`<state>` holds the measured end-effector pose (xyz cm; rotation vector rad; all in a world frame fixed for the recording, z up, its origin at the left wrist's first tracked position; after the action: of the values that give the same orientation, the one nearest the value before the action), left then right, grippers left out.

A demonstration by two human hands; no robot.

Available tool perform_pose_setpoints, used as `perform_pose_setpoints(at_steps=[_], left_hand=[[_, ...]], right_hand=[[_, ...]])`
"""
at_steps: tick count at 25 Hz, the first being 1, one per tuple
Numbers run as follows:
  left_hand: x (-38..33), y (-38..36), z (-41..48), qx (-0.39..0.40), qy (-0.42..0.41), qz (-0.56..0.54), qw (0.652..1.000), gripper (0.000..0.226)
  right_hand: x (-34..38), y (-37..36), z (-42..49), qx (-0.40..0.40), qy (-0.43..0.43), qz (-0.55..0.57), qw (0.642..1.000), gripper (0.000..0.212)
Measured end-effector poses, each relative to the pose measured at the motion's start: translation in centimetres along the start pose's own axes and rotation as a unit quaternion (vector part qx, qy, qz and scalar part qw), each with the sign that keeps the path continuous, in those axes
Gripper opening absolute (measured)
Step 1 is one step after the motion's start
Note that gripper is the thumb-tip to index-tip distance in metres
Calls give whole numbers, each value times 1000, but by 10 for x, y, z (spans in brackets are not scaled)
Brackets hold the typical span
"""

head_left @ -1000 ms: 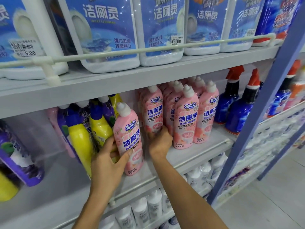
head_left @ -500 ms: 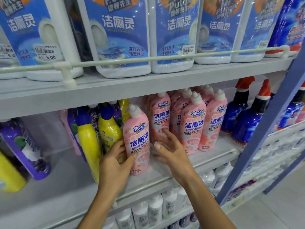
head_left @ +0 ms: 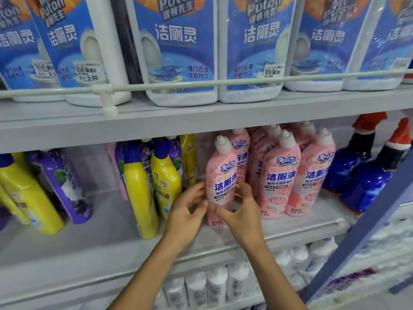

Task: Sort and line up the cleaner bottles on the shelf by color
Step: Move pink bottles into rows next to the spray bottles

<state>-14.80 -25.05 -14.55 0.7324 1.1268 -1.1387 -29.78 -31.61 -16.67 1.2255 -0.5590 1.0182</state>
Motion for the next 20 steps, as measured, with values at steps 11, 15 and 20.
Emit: perform_pose_setpoints(at_steps=[11,15,20], left_hand=[[-85,104,-61,-312,-118,-19,942,30],[-94,173,-16,-345,-117,-10,931,35],[-95,222,90,-264,-51,83,960,55]], right_hand=[[-19,-14,27,-194,-35,-44,979,85],[-23,-17,29,-207,-16,-66,976,85],[-24,-15,30,-206,1,-80,975,81]])
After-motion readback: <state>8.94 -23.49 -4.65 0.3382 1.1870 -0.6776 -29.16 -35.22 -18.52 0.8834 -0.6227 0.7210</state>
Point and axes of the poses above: each hand's wrist, its own z-axis towards the middle knuckle, its own y-axis out of the back of the hand, x = y × z, the point moved 4 cm from there along z, towards the middle knuckle, and after that the axes turned 14 degrees about -z, right-handed, at the moved point
